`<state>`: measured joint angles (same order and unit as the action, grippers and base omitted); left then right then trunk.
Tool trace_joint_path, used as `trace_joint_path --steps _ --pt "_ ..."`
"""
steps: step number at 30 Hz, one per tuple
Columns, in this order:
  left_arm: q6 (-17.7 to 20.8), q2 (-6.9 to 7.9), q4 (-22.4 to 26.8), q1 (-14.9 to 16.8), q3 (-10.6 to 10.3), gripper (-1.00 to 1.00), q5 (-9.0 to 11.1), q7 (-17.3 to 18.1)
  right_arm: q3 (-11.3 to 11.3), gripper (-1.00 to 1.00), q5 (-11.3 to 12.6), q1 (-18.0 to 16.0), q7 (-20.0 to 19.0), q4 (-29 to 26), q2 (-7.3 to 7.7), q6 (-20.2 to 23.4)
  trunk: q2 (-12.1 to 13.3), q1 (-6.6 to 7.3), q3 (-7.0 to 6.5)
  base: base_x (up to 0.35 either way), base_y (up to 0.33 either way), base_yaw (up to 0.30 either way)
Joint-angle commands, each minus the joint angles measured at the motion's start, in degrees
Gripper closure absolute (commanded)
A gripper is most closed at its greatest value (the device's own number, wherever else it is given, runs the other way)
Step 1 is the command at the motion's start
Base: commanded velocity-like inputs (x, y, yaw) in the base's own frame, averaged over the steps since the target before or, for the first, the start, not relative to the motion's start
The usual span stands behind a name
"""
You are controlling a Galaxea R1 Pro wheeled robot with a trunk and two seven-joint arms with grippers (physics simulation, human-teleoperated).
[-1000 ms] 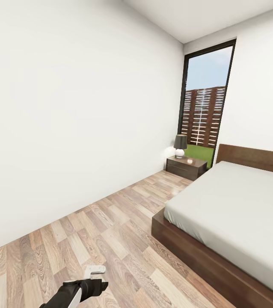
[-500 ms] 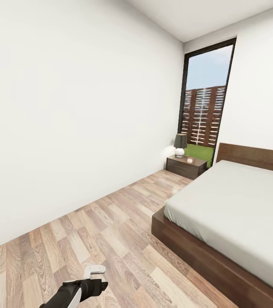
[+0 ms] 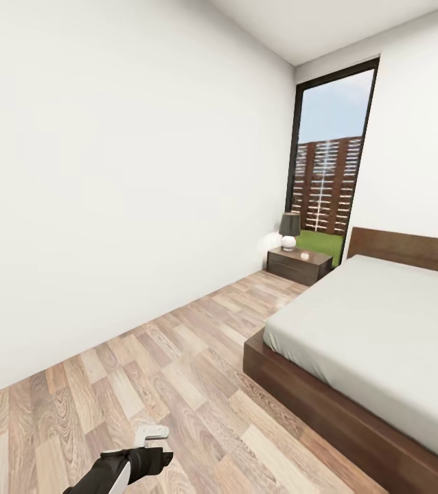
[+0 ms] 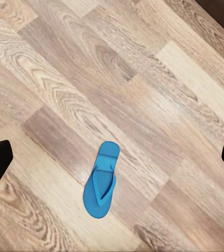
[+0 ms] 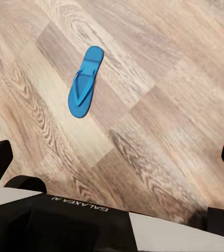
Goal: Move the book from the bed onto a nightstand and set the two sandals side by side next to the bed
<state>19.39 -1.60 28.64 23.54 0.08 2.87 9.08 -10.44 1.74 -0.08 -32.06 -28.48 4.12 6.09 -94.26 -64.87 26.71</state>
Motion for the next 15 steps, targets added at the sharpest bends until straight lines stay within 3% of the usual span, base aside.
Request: trace_joint_path --steps 1,7,10,12,15 --pt "0.4 -0.02 0.1 0.0 0.0 -1.0 0.3 0.1 -2.0 -1.0 1.3 0.0 -0.4 -0.1 1.09 0.6 -0.4 -0.22 0.25 0.0 0.0 0.0" --pt "0.4 -0.06 0.1 0.0 0.0 -1.0 0.3 0.1 -5.7 -1.0 5.7 0.0 -0.9 -1.0 4.61 1.0 -2.9 -1.54 1.32 0.0 0.0 0.0" --pt "0.4 -0.11 0.1 0.0 0.0 -1.0 0.3 0.1 -6.4 -1.0 8.9 -0.1 -1.8 -5.4 6.18 2.3 -4.1 -2.2 1.86 0.0 0.0 0.0" --pt "0.4 -0.13 0.1 0.0 0.0 -1.0 0.3 0.1 -6.6 -1.0 11.1 -0.1 -2.0 -9.4 6.74 5.5 -4.9 -2.64 2.22 0.0 0.0 0.0" --pt "0.4 -0.15 0.1 0.0 0.0 -1.0 0.3 0.1 -6.7 -1.0 17.4 -0.2 -2.1 -19.8 7.22 18.9 -6.1 -3.3 2.76 0.0 0.0 0.0"
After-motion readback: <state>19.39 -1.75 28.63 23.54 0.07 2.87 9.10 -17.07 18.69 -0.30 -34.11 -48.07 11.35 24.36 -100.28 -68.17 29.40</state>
